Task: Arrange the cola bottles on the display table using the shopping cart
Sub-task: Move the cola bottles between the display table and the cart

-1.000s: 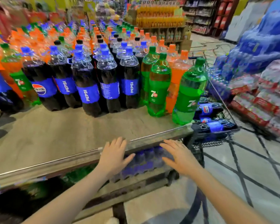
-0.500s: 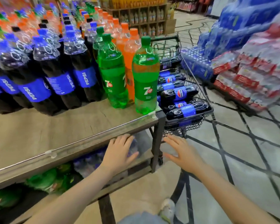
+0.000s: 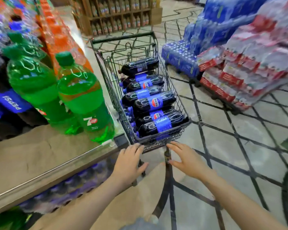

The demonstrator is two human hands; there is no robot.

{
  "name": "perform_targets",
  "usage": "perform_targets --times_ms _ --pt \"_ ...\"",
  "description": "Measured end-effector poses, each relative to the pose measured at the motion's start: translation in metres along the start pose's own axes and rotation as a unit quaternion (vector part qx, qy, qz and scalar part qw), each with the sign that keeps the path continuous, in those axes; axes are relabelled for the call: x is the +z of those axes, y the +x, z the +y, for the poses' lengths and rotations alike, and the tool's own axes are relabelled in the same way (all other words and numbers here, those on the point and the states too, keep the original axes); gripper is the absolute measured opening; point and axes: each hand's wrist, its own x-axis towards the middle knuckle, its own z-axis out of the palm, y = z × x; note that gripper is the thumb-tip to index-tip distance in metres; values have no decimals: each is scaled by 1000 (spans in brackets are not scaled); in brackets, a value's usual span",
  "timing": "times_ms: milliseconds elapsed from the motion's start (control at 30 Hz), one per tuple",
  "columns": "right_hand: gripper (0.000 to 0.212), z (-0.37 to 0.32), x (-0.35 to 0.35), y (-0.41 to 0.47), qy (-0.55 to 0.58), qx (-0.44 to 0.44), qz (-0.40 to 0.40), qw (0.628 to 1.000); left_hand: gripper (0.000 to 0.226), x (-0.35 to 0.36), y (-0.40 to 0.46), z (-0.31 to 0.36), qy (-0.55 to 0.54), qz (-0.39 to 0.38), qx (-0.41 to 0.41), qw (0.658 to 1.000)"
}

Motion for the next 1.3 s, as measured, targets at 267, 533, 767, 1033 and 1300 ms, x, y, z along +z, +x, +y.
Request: perform_targets --times_ms 267,533,767,1033,1300 --pt "63 103 -36 43 26 -13 -18 999 59 26 68 28 -6 -10 -68 998" --pt "63 210 -83 96 48 -45 -47 997 63 39 150 95 -2 11 -178 984" --pt "62 269 -105 130 67 -72 -82 992 67 54 196 119 -11 -2 -258 966" --pt "63 293 -105 186 75 -88 -104 988 68 54 235 94 -25 7 -305 952" --pt "62 266 -120 291 82 -104 -93 987 59 45 310 2 -41 40 -330 942"
